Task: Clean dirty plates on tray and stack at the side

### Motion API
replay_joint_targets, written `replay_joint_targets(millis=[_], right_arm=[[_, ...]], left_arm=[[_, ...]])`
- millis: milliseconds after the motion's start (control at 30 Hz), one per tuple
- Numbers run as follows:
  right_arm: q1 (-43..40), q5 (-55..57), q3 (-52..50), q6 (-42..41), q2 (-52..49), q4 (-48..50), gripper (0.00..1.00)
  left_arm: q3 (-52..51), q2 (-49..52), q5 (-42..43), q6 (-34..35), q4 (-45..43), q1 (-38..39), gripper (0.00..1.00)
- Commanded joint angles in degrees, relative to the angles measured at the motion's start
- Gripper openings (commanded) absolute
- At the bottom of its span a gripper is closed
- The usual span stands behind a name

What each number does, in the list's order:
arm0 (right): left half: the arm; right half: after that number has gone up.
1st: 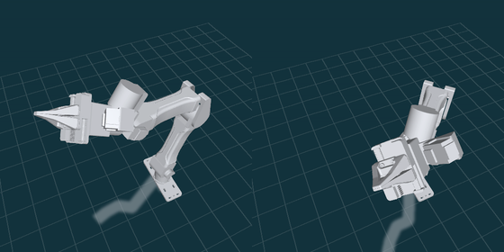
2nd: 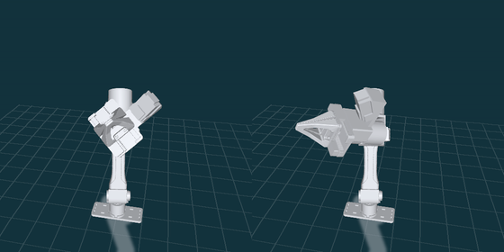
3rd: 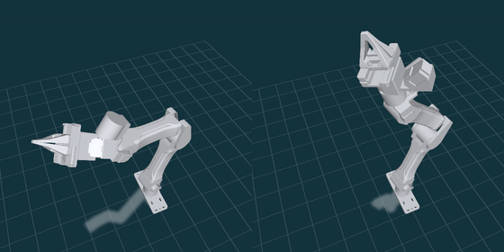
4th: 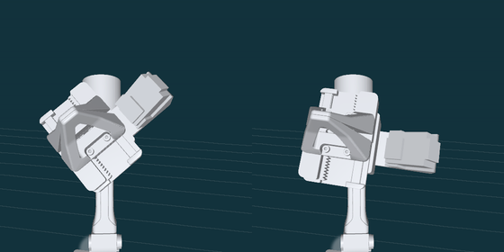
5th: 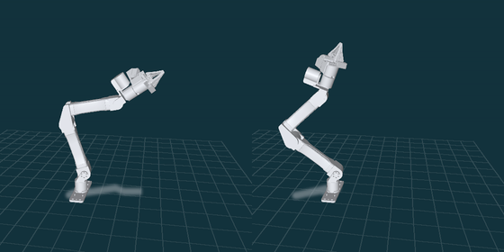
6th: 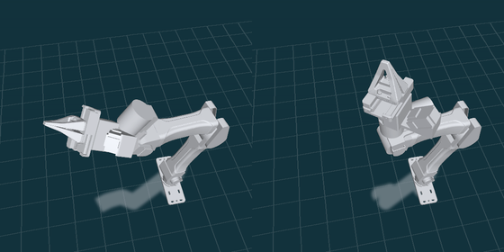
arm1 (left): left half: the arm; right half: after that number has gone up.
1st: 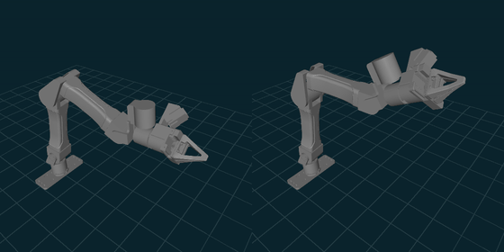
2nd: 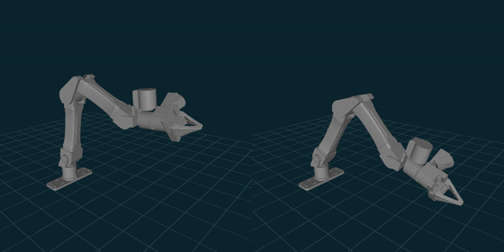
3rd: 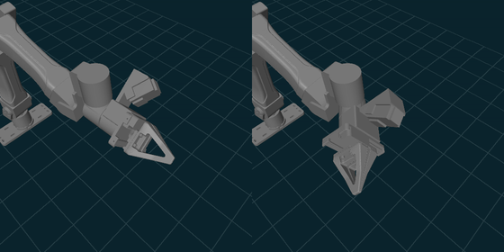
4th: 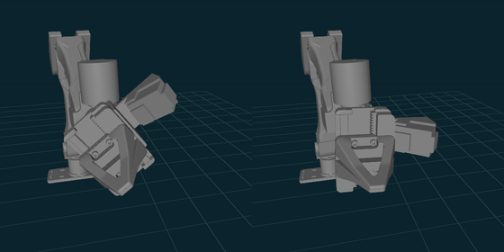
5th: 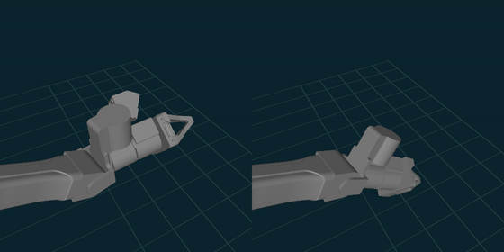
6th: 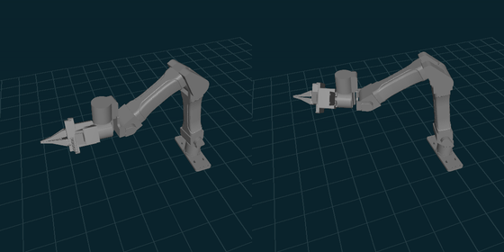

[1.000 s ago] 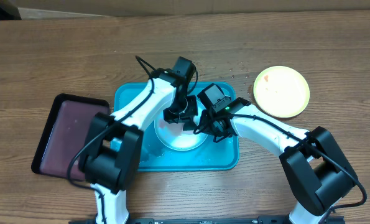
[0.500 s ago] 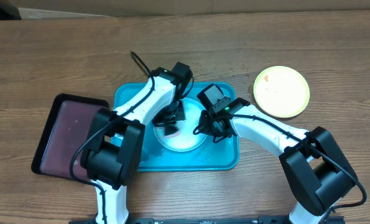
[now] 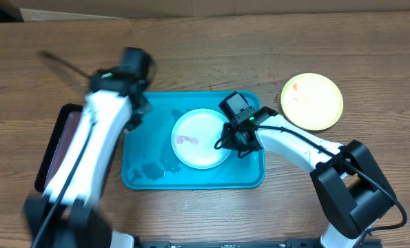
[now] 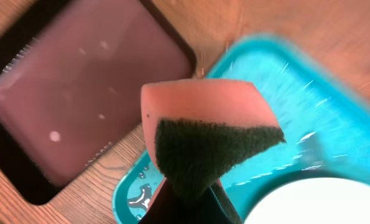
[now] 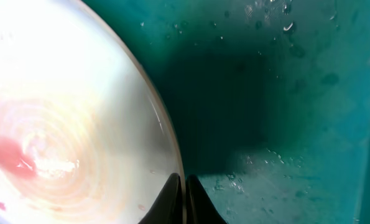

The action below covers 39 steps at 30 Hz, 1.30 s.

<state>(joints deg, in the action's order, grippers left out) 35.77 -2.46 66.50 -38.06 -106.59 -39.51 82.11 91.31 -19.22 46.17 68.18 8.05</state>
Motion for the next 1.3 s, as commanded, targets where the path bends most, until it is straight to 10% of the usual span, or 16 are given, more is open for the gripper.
replay_joint_targets(millis=[0,767,1267], right_arm=[[1.9,1.6,6.1,8.4,0.2,-2.2,0.04],[35.3,90.9,28.5,31.1,0.2,-21.6,0.04],[38.0,91.0,28.6,42.6,0.2,-16.3,0.04]], left_arm=[[0.1,-8.6,3.4,-2.1,0.8,-5.5,0.04],[-12.6,1.7,21.9,-12.6,-0.1,-35.1,0.04],[-12.6,8.1,22.6,-13.4,-5.7,-40.4,0.04]])
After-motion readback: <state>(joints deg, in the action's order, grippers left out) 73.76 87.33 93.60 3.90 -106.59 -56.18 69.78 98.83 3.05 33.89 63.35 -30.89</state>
